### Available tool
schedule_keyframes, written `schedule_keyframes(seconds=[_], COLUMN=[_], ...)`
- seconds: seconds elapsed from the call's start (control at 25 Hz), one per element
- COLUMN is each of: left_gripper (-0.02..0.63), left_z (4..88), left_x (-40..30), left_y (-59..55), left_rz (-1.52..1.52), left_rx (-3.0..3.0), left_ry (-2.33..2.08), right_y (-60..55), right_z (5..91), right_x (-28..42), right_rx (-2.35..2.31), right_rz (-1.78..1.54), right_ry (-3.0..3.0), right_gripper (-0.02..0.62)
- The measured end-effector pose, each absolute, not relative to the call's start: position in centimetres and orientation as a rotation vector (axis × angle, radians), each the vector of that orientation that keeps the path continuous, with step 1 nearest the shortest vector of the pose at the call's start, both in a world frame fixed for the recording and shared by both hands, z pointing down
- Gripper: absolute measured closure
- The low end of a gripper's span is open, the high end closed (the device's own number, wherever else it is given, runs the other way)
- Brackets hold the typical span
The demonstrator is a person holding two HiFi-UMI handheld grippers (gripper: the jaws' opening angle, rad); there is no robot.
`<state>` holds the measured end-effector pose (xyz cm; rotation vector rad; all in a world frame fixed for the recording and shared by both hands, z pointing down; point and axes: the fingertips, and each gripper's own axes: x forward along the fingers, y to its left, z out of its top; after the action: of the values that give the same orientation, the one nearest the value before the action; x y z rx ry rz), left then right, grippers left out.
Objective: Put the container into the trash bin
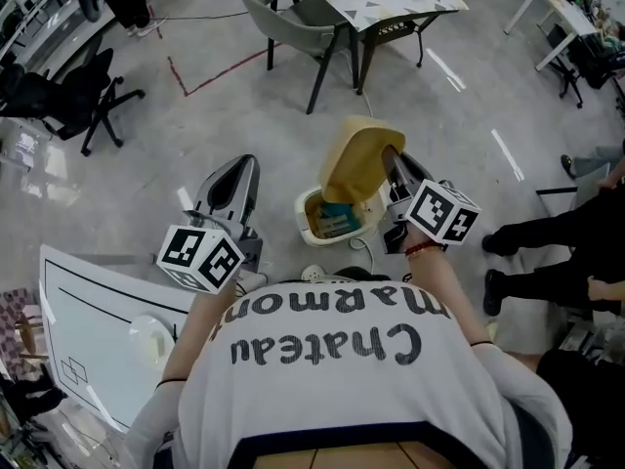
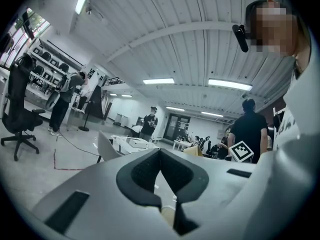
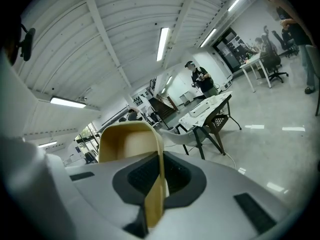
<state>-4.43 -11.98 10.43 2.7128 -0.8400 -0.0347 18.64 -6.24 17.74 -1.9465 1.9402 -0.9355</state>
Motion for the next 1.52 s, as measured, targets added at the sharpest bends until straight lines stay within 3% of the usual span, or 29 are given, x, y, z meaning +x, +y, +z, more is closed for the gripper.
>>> schedule_keyframes(seconds=[0.56, 1.2, 1.52], left_gripper=[0.583, 0.583, 0.583], left_z=[15.5, 37.8, 44.0], left_x=[-3.7, -0.9, 0.6], left_y=[-13.5, -7.3, -4.5], left_rz=[-0.021, 0.359, 0.416], left_rx=[2.578, 2.223, 2.091], left_ry=[-0.834, -0.815, -0.789], right_y=[-7.8, -6.8, -7.1], right_z=[22.9, 47.7, 57.7], right_x=[18.1, 12.9, 14.8], right_rx=[-1.996, -1.940, -2.162], right_rz=[-1.122, -1.805, -1.881], right_ry=[1.974, 2.146, 2.153], right_gripper=[0.561, 0.563, 0.563])
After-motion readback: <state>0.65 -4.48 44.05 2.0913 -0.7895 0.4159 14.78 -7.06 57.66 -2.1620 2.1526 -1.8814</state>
